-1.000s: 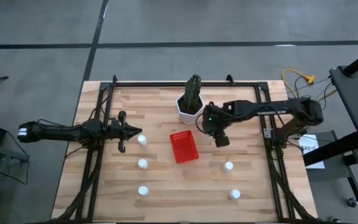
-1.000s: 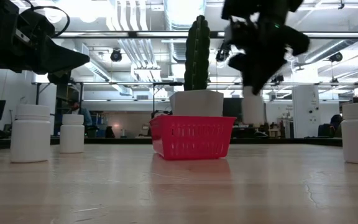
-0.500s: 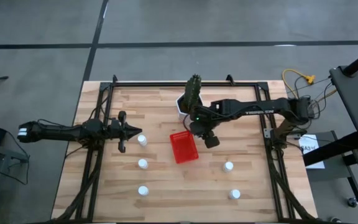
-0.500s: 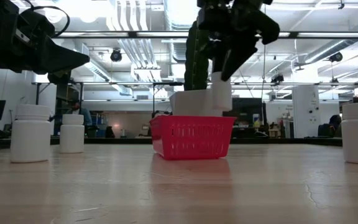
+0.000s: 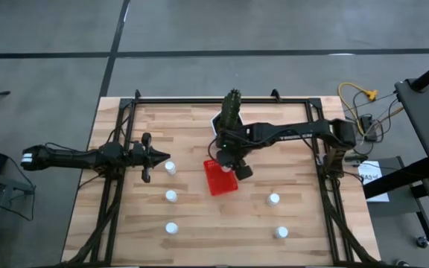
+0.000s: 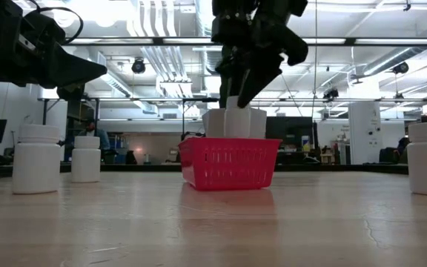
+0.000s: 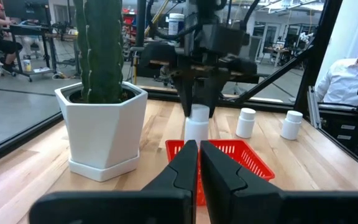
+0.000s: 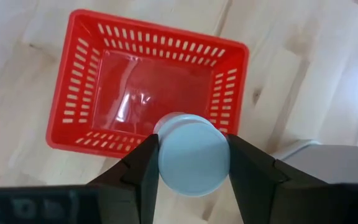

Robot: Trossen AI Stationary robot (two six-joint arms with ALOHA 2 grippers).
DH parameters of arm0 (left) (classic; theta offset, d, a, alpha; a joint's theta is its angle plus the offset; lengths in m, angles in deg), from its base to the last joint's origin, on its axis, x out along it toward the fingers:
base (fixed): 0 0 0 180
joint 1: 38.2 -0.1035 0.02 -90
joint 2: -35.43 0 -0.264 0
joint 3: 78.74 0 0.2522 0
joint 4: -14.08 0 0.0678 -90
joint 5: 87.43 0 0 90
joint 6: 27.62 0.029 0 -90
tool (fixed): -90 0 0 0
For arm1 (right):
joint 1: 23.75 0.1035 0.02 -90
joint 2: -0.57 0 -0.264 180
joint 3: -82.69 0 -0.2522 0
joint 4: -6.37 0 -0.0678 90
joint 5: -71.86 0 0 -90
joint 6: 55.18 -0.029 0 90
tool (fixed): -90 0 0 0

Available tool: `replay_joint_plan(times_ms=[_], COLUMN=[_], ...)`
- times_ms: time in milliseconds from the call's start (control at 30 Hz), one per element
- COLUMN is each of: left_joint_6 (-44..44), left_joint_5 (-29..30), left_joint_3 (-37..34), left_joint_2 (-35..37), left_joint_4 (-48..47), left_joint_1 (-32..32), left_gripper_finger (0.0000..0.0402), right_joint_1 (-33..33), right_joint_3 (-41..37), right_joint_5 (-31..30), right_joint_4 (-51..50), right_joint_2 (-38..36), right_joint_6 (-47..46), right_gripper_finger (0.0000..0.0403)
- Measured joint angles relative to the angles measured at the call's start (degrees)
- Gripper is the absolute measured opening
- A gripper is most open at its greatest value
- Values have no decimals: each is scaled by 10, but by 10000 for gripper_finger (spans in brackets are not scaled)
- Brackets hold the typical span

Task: Pick and place pill bottles into a basket
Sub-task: Put the white pill bottle into the red bin

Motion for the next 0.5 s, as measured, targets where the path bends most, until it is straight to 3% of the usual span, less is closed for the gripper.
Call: replay_joint_plan(times_ms=[367, 500], left_joint_6=[0, 0], left_joint_5=[0, 0], left_joint_3=[0, 0], left_joint_2=[0, 0], left_joint_4=[0, 0], left_joint_1=[0, 0], left_gripper_finger=[1, 1], right_joint_1=[2, 3], right_joint_3=[-3, -3], right_joint_5=[-1, -29], right_joint_4=[37, 37], right_joint_2=[7, 7], right_joint_6=[15, 23], right_gripper_finger=[145, 145])
